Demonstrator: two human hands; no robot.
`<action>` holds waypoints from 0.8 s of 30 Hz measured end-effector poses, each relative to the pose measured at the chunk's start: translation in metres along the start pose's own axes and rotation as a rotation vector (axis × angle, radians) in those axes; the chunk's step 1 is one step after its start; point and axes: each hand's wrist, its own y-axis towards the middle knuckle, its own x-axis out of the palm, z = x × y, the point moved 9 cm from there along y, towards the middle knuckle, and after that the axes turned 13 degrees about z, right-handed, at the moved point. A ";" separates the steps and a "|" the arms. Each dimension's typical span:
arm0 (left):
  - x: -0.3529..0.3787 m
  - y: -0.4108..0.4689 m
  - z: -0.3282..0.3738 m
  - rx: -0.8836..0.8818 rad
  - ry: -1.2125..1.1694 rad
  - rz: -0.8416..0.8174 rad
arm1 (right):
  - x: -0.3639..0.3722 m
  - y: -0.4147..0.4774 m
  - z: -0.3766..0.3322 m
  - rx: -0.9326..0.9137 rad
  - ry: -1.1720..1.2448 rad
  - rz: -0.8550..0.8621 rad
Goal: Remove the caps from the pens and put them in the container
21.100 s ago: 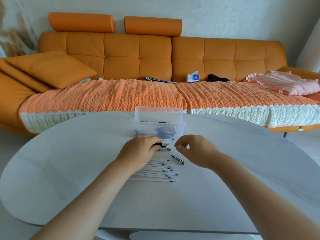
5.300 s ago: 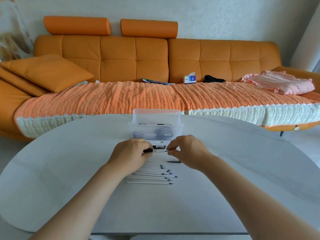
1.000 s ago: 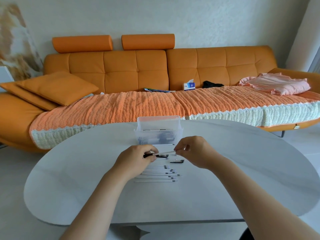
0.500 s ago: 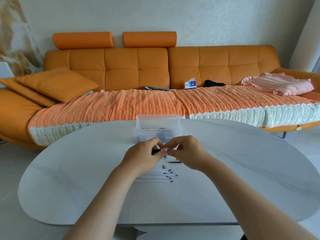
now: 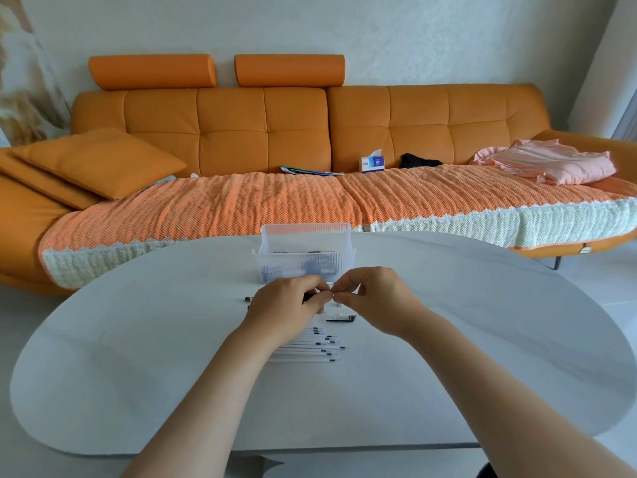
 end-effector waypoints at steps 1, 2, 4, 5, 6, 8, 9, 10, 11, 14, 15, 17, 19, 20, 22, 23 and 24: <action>0.000 0.001 0.000 0.001 0.003 0.003 | 0.000 0.001 0.001 -0.005 -0.017 0.006; 0.001 0.002 -0.001 0.003 0.009 0.004 | 0.000 0.002 0.001 -0.016 -0.037 0.011; 0.002 0.003 -0.002 0.009 0.014 0.003 | 0.001 0.003 0.000 -0.042 -0.071 0.012; 0.002 0.004 -0.002 0.013 0.011 0.005 | 0.001 0.003 -0.001 -0.055 -0.089 0.010; 0.002 0.004 -0.003 0.017 0.006 0.009 | 0.002 0.004 -0.002 -0.067 -0.113 0.006; 0.002 0.004 -0.004 0.024 0.011 0.018 | 0.005 0.005 -0.005 -0.092 -0.159 -0.005; 0.003 0.004 -0.005 0.026 0.019 0.020 | 0.007 0.006 -0.006 -0.101 -0.174 -0.012; 0.003 0.004 -0.006 0.029 0.024 0.024 | 0.009 0.007 -0.007 -0.107 -0.183 -0.021; 0.004 0.004 -0.007 0.032 0.025 0.028 | 0.011 0.009 -0.007 -0.110 -0.187 -0.031; 0.004 0.004 -0.007 0.051 0.024 0.058 | 0.017 0.011 -0.006 -0.090 -0.174 -0.048; 0.003 0.004 -0.007 0.059 0.027 0.075 | 0.018 0.012 -0.003 -0.066 -0.155 -0.049; 0.001 0.004 -0.006 0.087 0.043 0.118 | 0.021 0.013 0.002 0.010 -0.080 -0.058; 0.000 0.003 -0.005 0.117 0.062 0.151 | 0.023 0.012 0.005 0.066 -0.027 -0.081; 0.000 0.003 -0.005 0.122 0.066 0.151 | 0.024 0.012 0.006 0.076 -0.025 -0.093; 0.002 0.002 -0.006 0.120 0.068 0.130 | 0.024 0.011 0.008 0.078 -0.044 -0.100; 0.004 0.001 -0.007 0.119 0.070 0.119 | 0.023 0.011 0.009 0.073 -0.053 -0.095; 0.005 0.001 -0.007 0.116 0.075 0.108 | 0.021 0.011 0.010 0.064 -0.059 -0.086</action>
